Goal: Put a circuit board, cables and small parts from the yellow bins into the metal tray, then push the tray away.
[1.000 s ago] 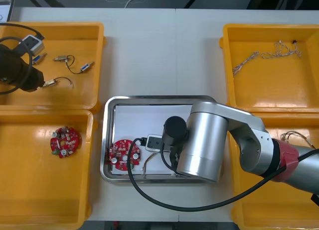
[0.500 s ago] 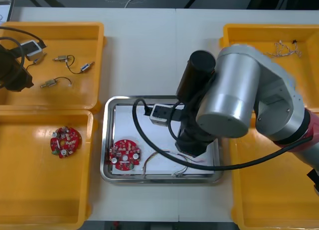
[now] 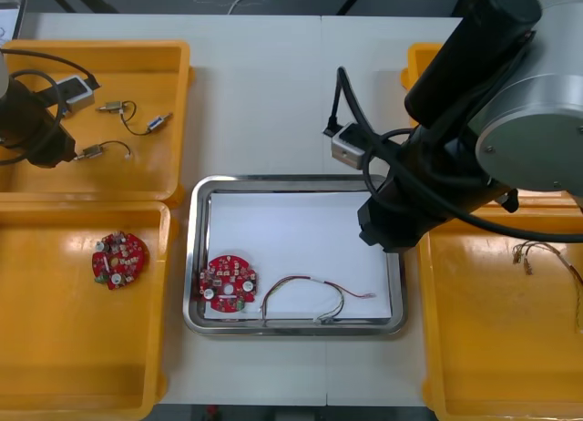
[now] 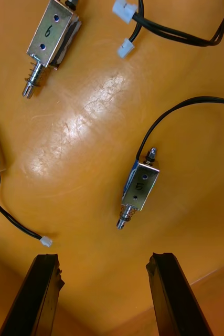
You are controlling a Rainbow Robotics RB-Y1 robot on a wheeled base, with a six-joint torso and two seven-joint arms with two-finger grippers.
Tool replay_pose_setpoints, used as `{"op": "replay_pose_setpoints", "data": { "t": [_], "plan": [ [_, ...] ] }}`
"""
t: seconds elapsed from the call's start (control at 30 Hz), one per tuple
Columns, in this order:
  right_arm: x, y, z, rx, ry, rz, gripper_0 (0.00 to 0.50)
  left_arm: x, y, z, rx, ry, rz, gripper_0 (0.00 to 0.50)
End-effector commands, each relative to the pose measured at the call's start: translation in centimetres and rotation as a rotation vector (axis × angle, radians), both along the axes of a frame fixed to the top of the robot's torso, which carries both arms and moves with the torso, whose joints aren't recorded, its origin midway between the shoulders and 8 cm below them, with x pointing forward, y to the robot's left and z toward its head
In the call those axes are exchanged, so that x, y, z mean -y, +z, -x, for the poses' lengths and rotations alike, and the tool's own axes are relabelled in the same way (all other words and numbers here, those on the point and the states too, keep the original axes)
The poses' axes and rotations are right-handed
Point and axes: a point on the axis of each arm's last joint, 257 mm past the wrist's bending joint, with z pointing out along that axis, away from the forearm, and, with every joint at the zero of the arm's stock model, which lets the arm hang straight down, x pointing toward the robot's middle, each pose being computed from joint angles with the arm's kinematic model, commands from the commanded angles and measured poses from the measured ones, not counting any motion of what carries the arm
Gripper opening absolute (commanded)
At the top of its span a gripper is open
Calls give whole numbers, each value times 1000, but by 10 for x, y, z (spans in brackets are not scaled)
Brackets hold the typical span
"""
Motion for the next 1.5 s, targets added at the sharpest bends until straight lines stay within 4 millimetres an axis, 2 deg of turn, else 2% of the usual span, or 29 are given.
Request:
{"op": "replay_pose_setpoints", "data": {
  "t": [0.03,0.27,0.6,0.77,1.07,1.1,1.27,1.5],
  "plan": [
    [18,36,-15,45,-192,-78,500,16,27,-25,54,-69,-6,500],
    [46,44,-22,8,-467,-169,500,17,24,-44,86,-131,-18,500],
    [99,52,-22,-16,-797,-290,500,38,18,-49,90,-188,-32,500],
    [124,49,-21,-26,-954,-315,500,37,14,-48,81,-199,-46,500],
    [160,49,-25,11,-1111,-333,500,33,0,-41,57,-208,-53,500],
    [170,47,-26,20,-1148,-333,500,32,-5,-39,51,-209,-50,500],
    [195,42,-23,32,-1220,-342,500,31,-13,-35,43,-214,-50,500],
    [215,43,-23,35,-1265,-349,500,24,-23,-35,53,-216,-68,500]
  ]
}}
